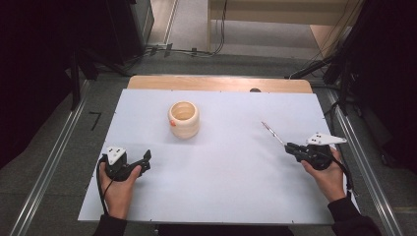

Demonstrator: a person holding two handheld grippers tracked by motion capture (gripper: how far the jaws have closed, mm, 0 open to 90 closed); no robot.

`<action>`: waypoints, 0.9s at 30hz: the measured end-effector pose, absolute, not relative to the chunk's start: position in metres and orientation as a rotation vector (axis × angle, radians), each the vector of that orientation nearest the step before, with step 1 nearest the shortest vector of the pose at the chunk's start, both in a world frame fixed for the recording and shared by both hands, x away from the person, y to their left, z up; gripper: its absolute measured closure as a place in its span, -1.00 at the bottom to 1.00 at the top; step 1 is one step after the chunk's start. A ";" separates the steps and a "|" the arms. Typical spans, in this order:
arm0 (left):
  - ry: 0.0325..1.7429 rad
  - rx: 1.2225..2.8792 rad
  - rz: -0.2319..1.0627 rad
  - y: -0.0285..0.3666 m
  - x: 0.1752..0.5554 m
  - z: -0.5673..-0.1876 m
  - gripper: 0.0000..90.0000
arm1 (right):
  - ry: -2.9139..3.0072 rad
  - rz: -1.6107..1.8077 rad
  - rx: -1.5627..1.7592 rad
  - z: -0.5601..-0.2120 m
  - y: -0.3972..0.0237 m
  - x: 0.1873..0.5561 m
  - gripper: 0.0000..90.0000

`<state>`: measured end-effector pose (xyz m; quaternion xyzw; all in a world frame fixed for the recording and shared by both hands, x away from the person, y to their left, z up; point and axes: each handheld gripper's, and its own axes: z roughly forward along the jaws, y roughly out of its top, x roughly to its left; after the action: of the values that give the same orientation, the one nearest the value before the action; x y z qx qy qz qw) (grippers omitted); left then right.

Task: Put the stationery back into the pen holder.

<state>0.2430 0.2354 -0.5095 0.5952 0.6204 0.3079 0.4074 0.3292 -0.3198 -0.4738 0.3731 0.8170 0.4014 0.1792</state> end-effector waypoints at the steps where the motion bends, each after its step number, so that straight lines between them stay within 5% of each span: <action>1: 1.564 1.500 0.776 0.235 0.243 -0.509 -0.79 | 2.315 1.140 1.040 -0.472 -0.316 0.329 0.75; 27: 1.559 1.498 0.772 0.236 0.242 -0.509 -0.78 | 2.376 1.270 0.861 -0.442 -0.236 0.344 0.75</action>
<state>0.2425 0.2355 -0.5092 0.5950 0.6192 0.3065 0.4106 0.3441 -0.2362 -0.4418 0.3007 0.8298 0.4434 0.1559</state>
